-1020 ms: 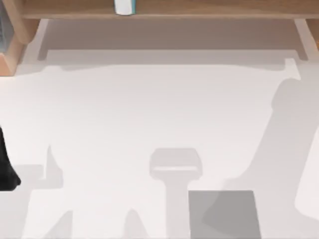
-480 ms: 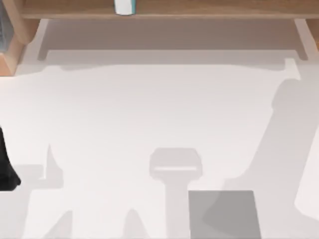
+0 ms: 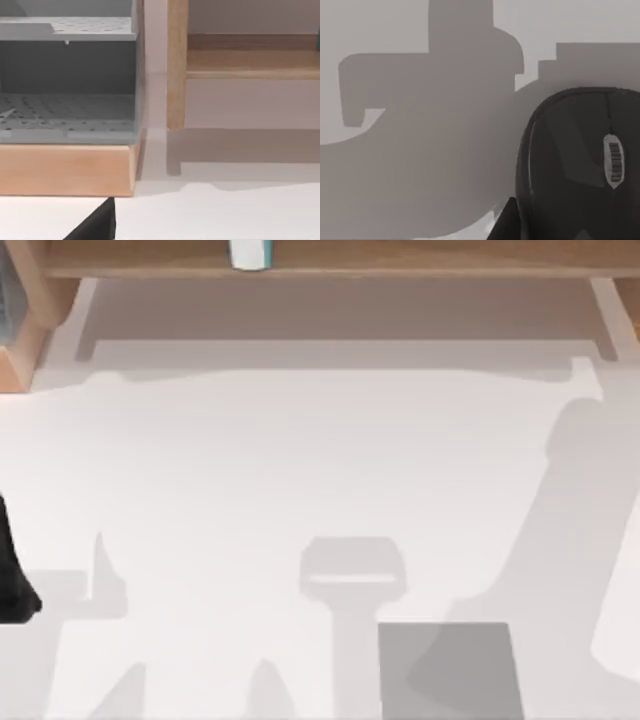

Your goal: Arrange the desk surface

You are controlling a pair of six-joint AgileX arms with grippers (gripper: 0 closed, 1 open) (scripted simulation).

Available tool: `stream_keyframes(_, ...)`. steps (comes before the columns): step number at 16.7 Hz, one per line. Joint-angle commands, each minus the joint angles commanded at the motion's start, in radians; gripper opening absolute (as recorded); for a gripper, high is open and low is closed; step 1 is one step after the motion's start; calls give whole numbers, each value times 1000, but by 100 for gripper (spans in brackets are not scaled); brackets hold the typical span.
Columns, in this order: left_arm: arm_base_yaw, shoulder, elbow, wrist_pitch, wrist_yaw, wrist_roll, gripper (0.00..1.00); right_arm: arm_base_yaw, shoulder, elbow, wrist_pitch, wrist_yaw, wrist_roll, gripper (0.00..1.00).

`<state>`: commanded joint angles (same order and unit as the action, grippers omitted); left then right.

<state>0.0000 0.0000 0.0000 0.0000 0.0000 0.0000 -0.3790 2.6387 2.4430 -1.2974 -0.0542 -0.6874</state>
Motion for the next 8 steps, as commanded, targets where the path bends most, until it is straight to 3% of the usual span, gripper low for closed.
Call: stream_keyframes(8,0,0,0,0,0,0,100,-2,-25,0,1,4,10,0)
